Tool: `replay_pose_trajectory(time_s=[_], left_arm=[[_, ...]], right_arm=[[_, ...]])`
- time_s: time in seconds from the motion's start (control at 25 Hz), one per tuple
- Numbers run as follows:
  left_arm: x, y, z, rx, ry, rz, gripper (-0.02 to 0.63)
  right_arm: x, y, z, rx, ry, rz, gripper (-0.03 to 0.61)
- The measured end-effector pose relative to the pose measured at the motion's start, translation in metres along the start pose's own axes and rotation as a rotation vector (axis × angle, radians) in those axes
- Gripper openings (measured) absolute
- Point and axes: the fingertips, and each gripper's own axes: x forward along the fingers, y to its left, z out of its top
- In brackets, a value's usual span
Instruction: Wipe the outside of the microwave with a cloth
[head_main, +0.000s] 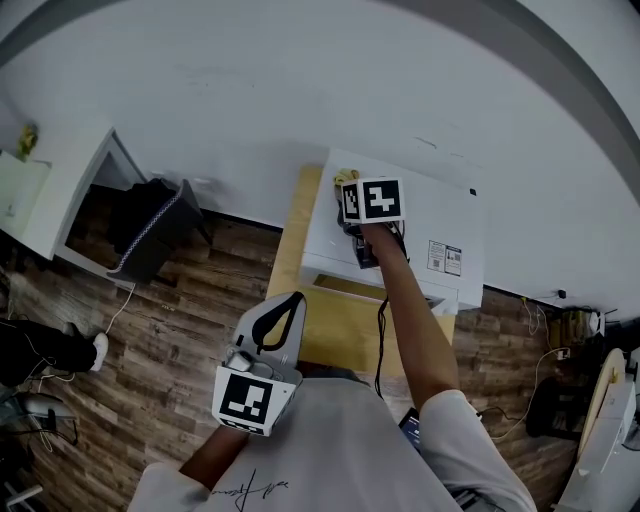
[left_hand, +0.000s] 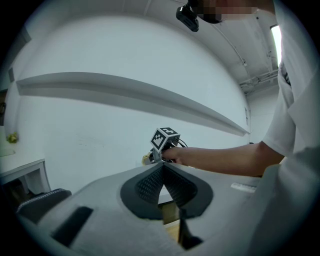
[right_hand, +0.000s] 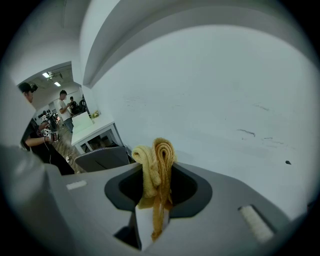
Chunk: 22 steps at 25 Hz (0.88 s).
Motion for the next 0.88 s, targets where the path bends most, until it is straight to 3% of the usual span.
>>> replay_pose_trajectory(time_s=[0.24,0.36,0.52,0.72,0.88], left_arm=[[-0.008,0.002,-0.001,-0.009,0.007,0.023,-0.011],[-0.011,0.004,-0.01,0.001,0.046,0.023,-0.011],[-0.002,-0.009,-0.001,-0.001,0.018,-0.028,-0.011],[0.01,-0.03,-0.007,0.001,0.036,-0.106,-0.011],[0.023,-0.046,-0.004,-0.004,0.025,-0.169,-0.011]], right_arm=[[0.006,0.03,0.005,-0.011,-0.031,0.089,0.123],[-0.001,0.04,0.012,0.036,-0.073,0.164,0.124],[-0.025,0.046,0.023,0.093,-0.134,0.248,0.124],[-0.06,0.017,0.02,0.104,-0.176,0.213,0.124],[-0.089,-0.03,0.007,0.135,-0.193,0.134,0.126]])
